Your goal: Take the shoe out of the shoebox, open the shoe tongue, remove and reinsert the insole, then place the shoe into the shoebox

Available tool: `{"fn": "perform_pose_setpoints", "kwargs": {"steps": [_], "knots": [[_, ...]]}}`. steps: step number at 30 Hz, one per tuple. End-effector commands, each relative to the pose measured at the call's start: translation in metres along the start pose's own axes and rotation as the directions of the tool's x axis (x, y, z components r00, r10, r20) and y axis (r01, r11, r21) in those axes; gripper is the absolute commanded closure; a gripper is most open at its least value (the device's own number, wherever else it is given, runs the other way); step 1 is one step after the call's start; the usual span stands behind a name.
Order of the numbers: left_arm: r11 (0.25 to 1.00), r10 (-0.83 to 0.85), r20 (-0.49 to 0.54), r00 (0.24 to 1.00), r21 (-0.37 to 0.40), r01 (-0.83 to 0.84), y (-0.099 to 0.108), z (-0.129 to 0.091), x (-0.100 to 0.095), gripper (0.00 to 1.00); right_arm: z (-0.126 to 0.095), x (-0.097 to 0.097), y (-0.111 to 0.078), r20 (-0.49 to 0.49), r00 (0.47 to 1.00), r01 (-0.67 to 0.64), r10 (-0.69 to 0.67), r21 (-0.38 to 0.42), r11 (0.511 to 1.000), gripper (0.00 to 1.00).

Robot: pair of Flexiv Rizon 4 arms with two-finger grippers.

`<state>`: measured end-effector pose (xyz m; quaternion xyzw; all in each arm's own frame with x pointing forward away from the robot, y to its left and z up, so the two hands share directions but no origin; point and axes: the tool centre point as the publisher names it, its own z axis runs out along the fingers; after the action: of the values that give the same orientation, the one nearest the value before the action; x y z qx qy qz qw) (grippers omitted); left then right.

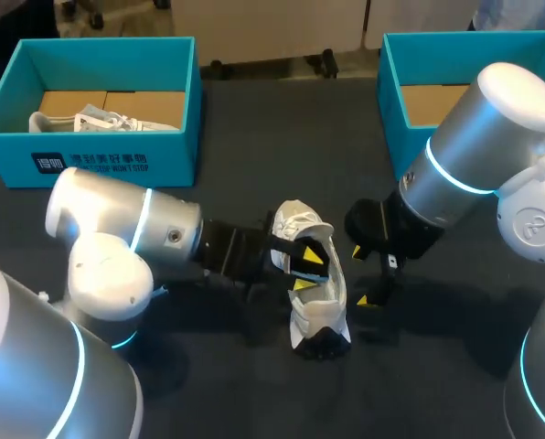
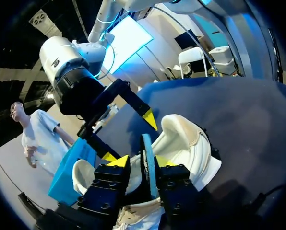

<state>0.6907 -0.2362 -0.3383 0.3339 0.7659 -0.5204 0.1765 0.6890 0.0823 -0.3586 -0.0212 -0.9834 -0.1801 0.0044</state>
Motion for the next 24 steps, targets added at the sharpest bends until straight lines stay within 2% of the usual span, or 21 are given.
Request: {"fn": "perform_pose_setpoints", "kwargs": {"steps": [1, 6, 10, 12, 18, 24], "knots": [[1.0, 0.0, -0.048, 0.999, -0.012, -0.001, 0.002, 0.01, -0.002, 1.0, 0.002, 0.0, 0.001, 0.001, 1.0, 0.0, 0.0, 0.002, 1.0, 0.0], [1.0, 0.012, -0.062, 0.998, -0.003, -0.012, 0.005, 0.025, 0.003, 1.0, 0.002, 0.0, 0.001, 0.001, 1.0, 0.0, 0.0, 0.002, 1.0, 0.0], [0.998, 0.04, -0.066, 0.997, -0.04, -0.043, 0.008, 0.032, 0.005, 1.0, 0.002, 0.0, 0.001, 0.001, 1.0, 0.0, 0.0, 0.002, 1.0, 0.0], [0.992, 0.079, -0.055, 0.995, -0.091, -0.083, 0.012, 0.034, 0.006, 1.0, 0.002, 0.0, 0.001, 0.001, 1.0, 0.0, 0.0, 0.002, 1.0, 0.0], [0.981, 0.124, -0.043, 0.991, -0.145, -0.129, 0.014, 0.032, 0.008, 1.0, 0.002, 0.0, 0.001, 0.001, 1.0, 0.0, 0.0, 0.002, 1.0, 0.0], [0.984, 0.106, -0.052, 0.993, -0.136, -0.112, 0.011, 0.024, 0.009, 1.0, 0.002, 0.0, 0.001, 0.001, 1.0, 0.0, 0.0, 0.002, 1.0, 0.0]]}}
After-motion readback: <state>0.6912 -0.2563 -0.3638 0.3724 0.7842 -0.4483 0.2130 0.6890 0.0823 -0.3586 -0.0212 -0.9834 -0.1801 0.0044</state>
